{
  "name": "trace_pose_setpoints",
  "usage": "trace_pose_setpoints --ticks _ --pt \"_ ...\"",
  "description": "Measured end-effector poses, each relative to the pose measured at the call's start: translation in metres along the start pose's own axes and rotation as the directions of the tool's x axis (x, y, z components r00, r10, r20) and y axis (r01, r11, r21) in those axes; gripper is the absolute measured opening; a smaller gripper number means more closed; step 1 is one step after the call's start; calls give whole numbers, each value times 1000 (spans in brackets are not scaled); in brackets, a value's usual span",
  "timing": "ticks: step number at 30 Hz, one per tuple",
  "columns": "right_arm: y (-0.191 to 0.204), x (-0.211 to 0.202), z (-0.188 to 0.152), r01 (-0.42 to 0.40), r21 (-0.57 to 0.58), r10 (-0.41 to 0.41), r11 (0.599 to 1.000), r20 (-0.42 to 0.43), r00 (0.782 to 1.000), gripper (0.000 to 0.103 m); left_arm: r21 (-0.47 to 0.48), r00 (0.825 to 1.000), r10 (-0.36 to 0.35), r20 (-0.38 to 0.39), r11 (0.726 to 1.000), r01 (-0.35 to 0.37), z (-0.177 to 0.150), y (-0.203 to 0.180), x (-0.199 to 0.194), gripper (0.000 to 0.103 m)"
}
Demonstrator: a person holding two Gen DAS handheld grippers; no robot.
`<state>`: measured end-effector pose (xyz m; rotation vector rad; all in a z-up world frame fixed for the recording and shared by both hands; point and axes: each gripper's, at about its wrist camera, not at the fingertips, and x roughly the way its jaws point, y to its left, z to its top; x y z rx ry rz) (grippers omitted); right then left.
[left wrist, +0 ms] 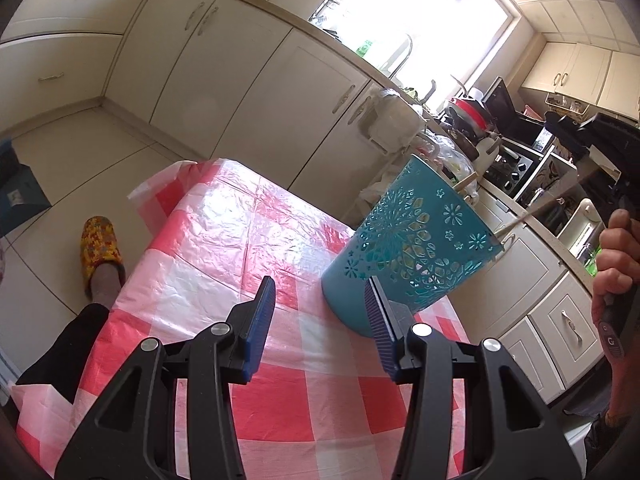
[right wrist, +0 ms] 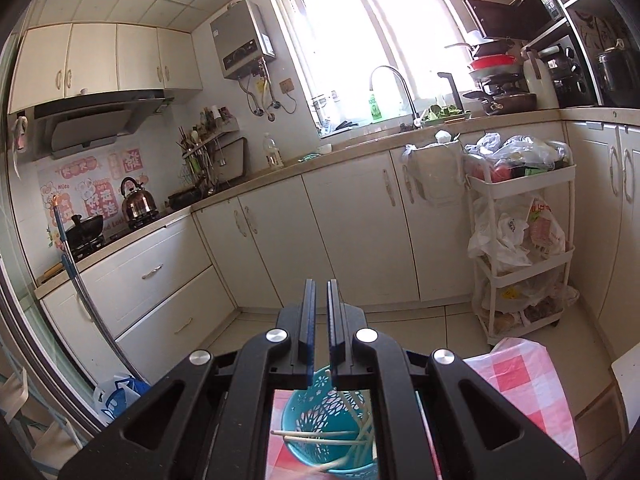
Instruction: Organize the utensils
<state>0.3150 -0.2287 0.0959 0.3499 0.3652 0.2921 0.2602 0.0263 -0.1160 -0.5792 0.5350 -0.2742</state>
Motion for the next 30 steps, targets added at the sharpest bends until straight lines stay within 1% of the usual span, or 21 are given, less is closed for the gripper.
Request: trace_pose_setpoints --ticks 3,7,12,15,17,18,19,20,21,23,24,25,26,27,28,29,30 --pt "-3 4 -6 12 -3 -12 1000 -22 1000 6 -1 1000 -4 -4 1000 4 0 0 1 44" --pt "-15 2 -20 29 22 -28 999 -53 998 6 -1 1000 -6 -6 1000 6 0 0 1 44" --pt "-31 -19 -45 47 50 -43 998 -88 995 6 -4 1000 -3 -12 1000 3 -1 -1 2 45" --pt "-35 -36 -69 67 41 -60 997 -139 988 6 4 1000 10 -18 1000 -10 -1 -4 3 49" --pt "-32 -49 -87 81 23 -76 996 -173 982 7 67 998 50 -34 997 -48 -3 -14 1 50" --pt "-30 -58 -99 90 14 -86 996 -195 977 9 109 996 73 -41 992 -68 -5 -21 -3 52" --pt "-27 -67 -110 100 2 -97 995 -216 971 11 136 995 86 -51 988 -78 -7 -27 -8 57" --pt "-24 -74 -119 108 -8 -107 994 -230 967 23 166 993 95 -74 983 -82 -10 -36 -16 60" --pt "-19 -84 -132 125 -21 -126 992 -249 960 42 192 991 105 -88 978 -87 -11 -43 -24 66" --pt "-11 -102 -151 150 -32 -153 988 -270 951 53 254 986 142 -92 960 -115 -13 -58 -43 74" --pt "-5 -114 -161 158 -34 -161 987 -282 946 55 279 983 160 -90 952 -129 -14 -66 -56 82" --pt "0 -121 -168 159 -35 -162 987 -292 943 61 298 981 172 -88 944 -139 -14 -74 -70 86" --pt "7 -133 -174 166 -37 -169 986 -299 939 65 312 979 183 -84 938 -149 -15 -80 -83 88" --pt "11 -141 -178 176 -37 -179 984 -299 937 73 321 978 192 -79 934 -158 -15 -85 -95 93" --pt "17 -151 -181 188 -38 -191 981 -298 935 79 333 975 209 -73 927 -173 -16 -92 -109 95" --pt "21 -158 -182 195 -40 -198 980 -299 933 81 344 971 229 -64 919 -194 -17 -98 -122 95" --pt "28 -169 -182 201 -41 -204 979 -293 934 86 351 968 244 -57 913 -209 -17 -101 -133 95"
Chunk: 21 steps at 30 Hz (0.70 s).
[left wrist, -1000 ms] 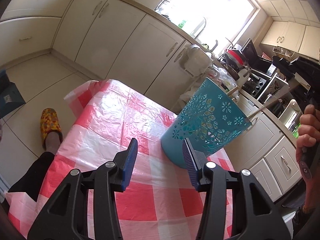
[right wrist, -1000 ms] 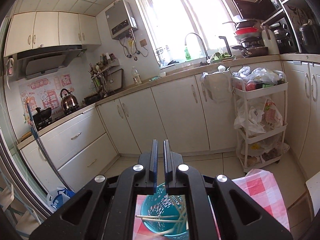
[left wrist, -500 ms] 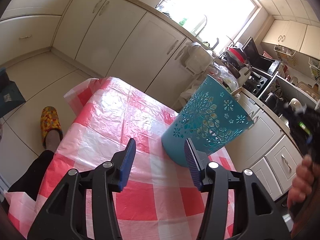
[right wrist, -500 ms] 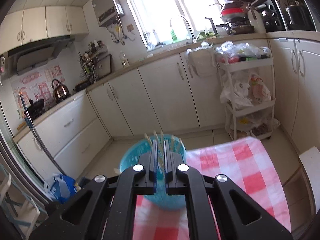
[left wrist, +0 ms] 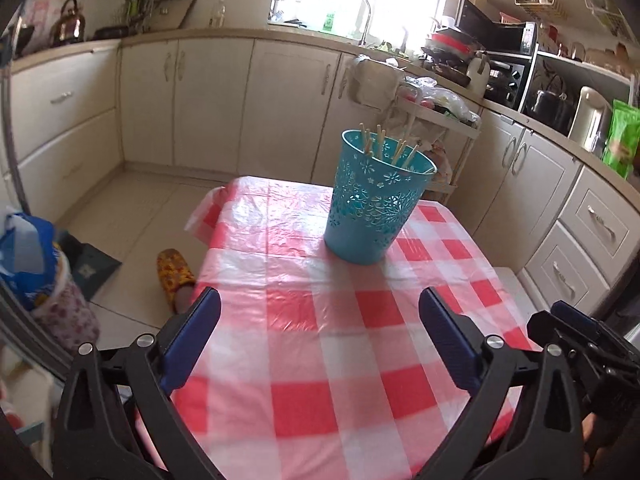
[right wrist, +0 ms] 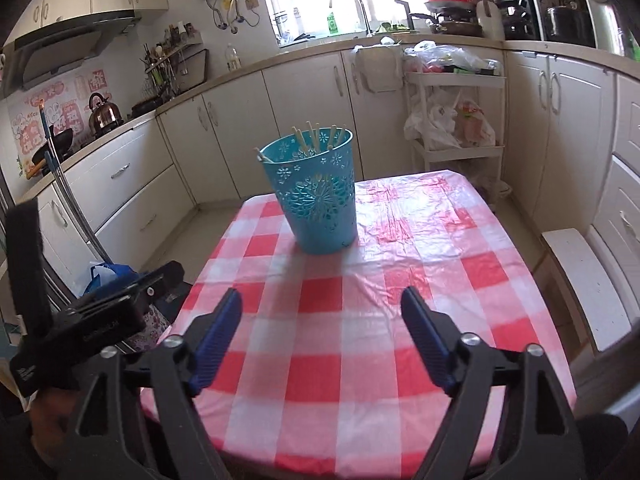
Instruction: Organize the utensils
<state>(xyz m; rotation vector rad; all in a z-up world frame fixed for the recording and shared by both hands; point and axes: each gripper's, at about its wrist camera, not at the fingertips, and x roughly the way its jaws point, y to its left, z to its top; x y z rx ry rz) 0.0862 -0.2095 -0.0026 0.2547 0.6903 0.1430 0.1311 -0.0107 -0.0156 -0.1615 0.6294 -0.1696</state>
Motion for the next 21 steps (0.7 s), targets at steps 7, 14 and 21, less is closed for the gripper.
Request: trace_pose_setpoints --ticks 7,14,21 --pt "34 -69 -15 29 -17 -28 999 53 998 96 29 991 131 -18 991 -130 -12 -14 -79 95" --pt "52 -118 -48 65 -29 -65 997 4 998 96 51 994 101 -42 994 -99 -29 -18 -146 95" --pt "74 -153 -99 77 -91 -79 993 -18 997 96 40 991 133 -14 990 -132 -50 -9 -188 95"
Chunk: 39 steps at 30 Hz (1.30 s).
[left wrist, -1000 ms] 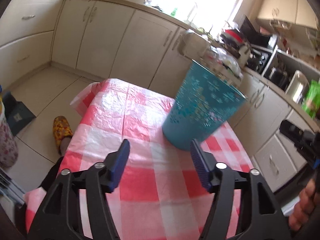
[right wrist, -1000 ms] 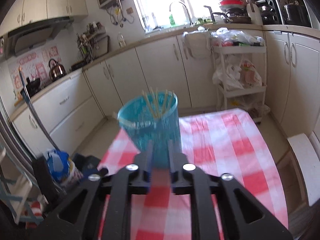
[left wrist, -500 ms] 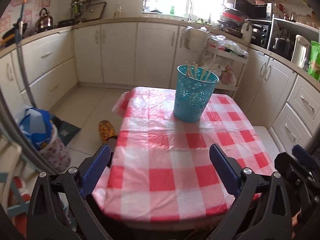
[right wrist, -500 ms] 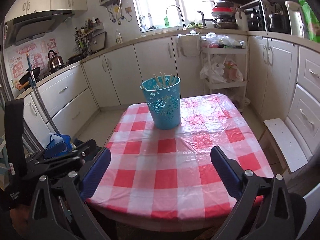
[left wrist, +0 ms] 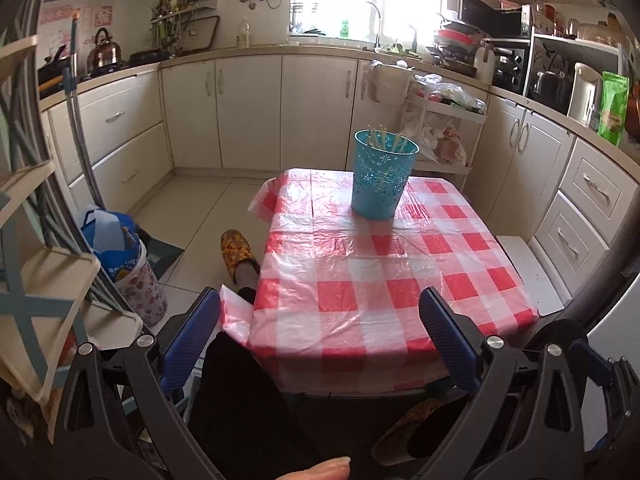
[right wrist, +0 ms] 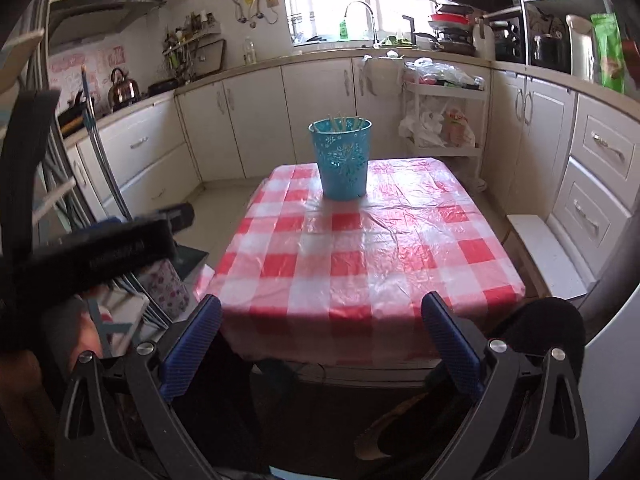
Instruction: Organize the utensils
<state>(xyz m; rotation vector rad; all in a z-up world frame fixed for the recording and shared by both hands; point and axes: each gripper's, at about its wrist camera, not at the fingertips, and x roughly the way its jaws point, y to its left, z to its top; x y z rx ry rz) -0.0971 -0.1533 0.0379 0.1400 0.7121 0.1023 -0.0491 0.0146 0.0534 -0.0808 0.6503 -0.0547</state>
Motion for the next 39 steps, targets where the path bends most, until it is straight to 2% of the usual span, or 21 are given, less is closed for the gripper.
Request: trace_pose_setpoints --ticks 3,7,12,31,39 --pt "-2 -1 -9 2 23 -2 1000 -11 1000 96 -6 1000 16 -2 1000 -16 -8 2 -4 95" --pt "-9 -3 -11 -10 67 10 998 -1 1000 96 45 999 37 -18 998 -37 -14 -2 -3 95" --pt "-10 0 -13 -9 78 11 997 -20 1000 96 66 1000 26 -17 998 -25 -18 -5 -9 95" --pt "-7 5 -16 3 72 1 997 -59 998 96 42 999 26 -38 999 -24 -24 8 -8 95" --pt "-5 4 -17 4 66 -1 998 -57 998 96 21 1000 7 -12 1000 -7 -25 12 -14 95"
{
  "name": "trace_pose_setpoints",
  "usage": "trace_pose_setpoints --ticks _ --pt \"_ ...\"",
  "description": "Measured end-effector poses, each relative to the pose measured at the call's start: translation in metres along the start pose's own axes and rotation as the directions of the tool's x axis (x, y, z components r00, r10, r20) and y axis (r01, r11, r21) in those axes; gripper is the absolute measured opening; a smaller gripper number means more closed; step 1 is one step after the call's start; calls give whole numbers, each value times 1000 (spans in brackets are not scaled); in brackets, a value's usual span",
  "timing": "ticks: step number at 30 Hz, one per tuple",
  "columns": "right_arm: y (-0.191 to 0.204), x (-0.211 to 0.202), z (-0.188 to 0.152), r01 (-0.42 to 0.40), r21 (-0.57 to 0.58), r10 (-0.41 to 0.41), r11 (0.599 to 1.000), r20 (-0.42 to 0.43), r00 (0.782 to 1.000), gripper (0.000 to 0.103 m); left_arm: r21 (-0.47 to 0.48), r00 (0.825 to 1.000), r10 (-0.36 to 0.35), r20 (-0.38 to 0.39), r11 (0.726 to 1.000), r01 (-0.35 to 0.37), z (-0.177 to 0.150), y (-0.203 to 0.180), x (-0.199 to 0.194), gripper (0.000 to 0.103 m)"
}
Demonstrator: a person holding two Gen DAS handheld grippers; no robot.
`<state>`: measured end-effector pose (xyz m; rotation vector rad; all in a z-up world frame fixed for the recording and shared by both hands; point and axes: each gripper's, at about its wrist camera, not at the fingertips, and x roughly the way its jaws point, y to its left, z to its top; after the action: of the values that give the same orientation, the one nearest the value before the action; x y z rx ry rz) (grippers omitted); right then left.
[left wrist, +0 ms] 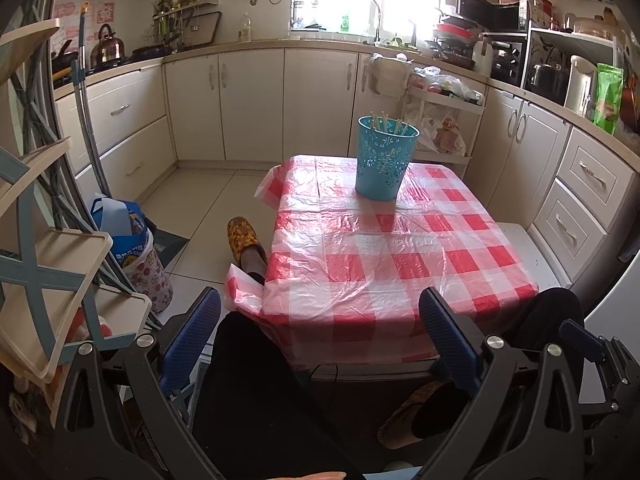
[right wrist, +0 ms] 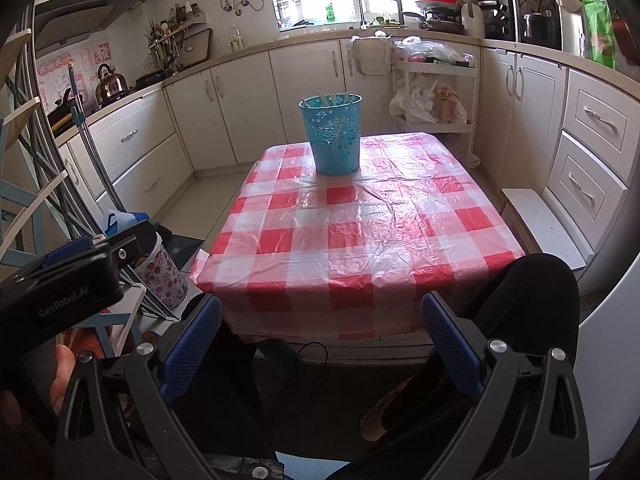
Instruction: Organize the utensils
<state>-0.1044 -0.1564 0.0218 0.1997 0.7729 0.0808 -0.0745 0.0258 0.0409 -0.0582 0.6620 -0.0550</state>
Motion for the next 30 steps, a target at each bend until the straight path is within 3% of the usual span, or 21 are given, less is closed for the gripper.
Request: trace_pose_setpoints --ticks 30 --pt "6 3 0 5 -11 -5 1000 -15 1000 96 1 999 17 -30 1000 -16 -3 6 4 95"
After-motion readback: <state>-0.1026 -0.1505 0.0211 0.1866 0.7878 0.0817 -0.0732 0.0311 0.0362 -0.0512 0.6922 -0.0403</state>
